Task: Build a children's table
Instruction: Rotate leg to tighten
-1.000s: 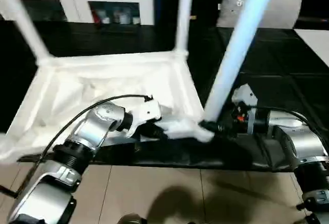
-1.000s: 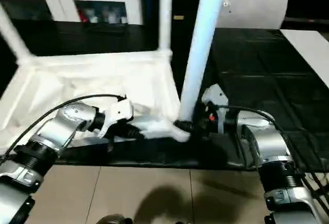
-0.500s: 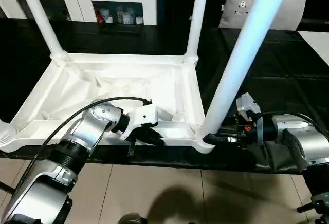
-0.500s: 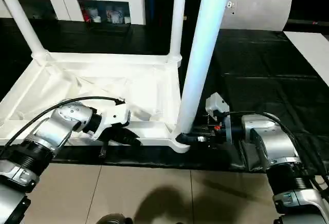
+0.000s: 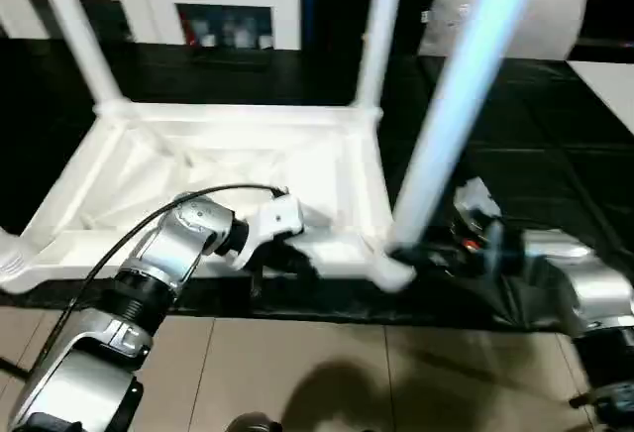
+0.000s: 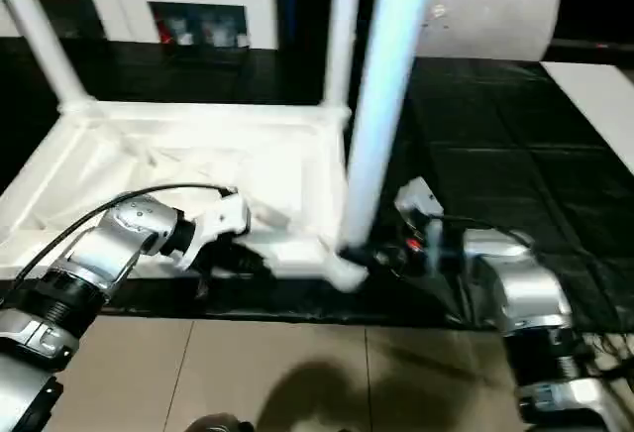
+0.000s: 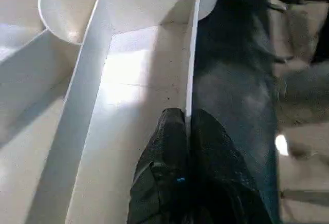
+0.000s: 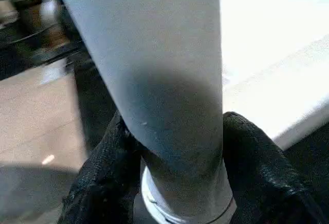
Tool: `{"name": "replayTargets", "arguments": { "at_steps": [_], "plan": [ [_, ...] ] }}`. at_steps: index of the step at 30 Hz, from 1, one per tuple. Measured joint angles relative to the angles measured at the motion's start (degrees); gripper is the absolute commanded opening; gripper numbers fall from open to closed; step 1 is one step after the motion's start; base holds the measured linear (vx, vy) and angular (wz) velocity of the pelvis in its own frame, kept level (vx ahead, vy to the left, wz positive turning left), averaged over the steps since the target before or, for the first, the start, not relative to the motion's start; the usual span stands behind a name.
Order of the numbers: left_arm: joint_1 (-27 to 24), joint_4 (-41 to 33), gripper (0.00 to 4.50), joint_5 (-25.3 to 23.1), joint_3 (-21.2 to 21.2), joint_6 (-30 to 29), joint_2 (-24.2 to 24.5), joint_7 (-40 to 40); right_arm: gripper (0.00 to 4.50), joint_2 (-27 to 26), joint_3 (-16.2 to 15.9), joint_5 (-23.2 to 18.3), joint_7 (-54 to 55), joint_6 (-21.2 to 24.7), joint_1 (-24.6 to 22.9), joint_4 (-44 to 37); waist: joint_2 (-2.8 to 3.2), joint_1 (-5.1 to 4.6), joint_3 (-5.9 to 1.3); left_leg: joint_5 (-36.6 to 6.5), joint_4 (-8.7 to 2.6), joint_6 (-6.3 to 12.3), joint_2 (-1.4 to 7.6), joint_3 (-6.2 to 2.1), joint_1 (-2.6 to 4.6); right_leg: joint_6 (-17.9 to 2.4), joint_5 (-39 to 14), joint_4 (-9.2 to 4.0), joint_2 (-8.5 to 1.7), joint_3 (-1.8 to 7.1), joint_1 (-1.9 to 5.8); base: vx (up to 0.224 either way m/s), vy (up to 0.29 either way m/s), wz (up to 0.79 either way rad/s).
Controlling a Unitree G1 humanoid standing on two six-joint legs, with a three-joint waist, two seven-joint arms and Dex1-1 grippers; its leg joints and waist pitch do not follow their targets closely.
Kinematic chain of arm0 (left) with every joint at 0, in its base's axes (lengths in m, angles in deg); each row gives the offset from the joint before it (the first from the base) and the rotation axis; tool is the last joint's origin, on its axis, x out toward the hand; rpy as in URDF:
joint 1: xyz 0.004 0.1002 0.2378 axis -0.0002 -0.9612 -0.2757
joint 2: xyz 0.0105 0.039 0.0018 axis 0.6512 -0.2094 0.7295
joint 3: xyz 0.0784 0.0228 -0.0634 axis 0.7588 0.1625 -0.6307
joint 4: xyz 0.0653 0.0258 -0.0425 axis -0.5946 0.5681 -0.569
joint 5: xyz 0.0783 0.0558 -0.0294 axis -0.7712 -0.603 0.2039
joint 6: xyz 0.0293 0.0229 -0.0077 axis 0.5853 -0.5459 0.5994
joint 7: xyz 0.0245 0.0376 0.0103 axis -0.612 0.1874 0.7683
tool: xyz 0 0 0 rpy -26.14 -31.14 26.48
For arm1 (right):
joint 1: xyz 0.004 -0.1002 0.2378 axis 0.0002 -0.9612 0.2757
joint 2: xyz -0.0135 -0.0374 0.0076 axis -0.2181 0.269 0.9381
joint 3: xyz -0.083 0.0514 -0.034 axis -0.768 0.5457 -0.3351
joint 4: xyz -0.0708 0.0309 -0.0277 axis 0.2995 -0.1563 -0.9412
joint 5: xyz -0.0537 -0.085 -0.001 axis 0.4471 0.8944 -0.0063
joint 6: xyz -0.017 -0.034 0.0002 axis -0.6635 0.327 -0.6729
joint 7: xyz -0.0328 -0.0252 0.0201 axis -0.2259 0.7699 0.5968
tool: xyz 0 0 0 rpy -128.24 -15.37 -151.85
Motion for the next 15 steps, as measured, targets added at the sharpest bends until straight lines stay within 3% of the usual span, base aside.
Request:
{"name": "replayTargets", "arguments": {
  "at_steps": [4, 8, 11, 13, 15],
  "plan": [
    [0.1, 0.0, 0.0, -0.6, -2.2, -6.4, -5.0, 8.7, 1.98, -5.9, 3.4, 2.8, 14.9, 3.5, 1.8, 0.4, 0.01, -1.91, 0.0, 0.0, -0.02, -0.08, -0.02, 0.01, 0.52, 0.0, 0.0, -0.16, 0.0, 0.01, 0.49, 0.0, 0.0, 0.0],
    [1.5, 1.8, 0.0, -1.4, -5.1, -11.2, -12.2, 21.1, 1.98, -13.6, 7.5, 5.7, 33.0, 5.5, 7.9, 6.0, 0.11, -3.23, 0.1, -0.2, -0.11, -0.38, -0.04, 0.01, 0.84, 0.0, 0.0, -0.24, 0.0, -0.02, 0.75, 0.0, 0.0, 0.0],
    [2.3, 2.5, 0.0, -1.8, -5.1, -11.9, -14.8, 25.9, 1.98, -14.8, 7.7, 6.9, 38.8, 3.9, 9.8, 8.3, 0.16, -3.36, 0.12, -0.2, -0.26, -0.35, -0.08, 0.01, 0.81, 0.0, 0.0, -0.27, -0.01, -0.02, 0.74, 0.0, 0.0, 0.0],
    [2.5, 2.5, 0.0, -1.9, -5.1, -11.8, -14.9, 26.0, 2.53, -15.0, 7.7, 7.2, 39.0, 2.9, 9.8, 8.4, 0.17, -3.3, 0.12, 0.0, -0.47, -0.07, -0.09, 0.0, 0.81, 0.1, -0.1, -0.26, 0.0, -0.02, 0.68, 0.0, 0.0, 0.0],
    [2.4, 2.1, 0.0, -2.2, -5.0, -11.6, -14.7, 26.0, 2.66, -15.2, 7.7, 7.4, 38.8, 2.6, 9.8, 8.2, 0.18, -3.21, 0.12, 0.0, -0.55, -0.07, -0.08, 0.0, 0.77, 0.1, -0.2, -0.21, 0.01, -0.02, 0.59, 0.0, 0.0, 0.0]
  ]
}}
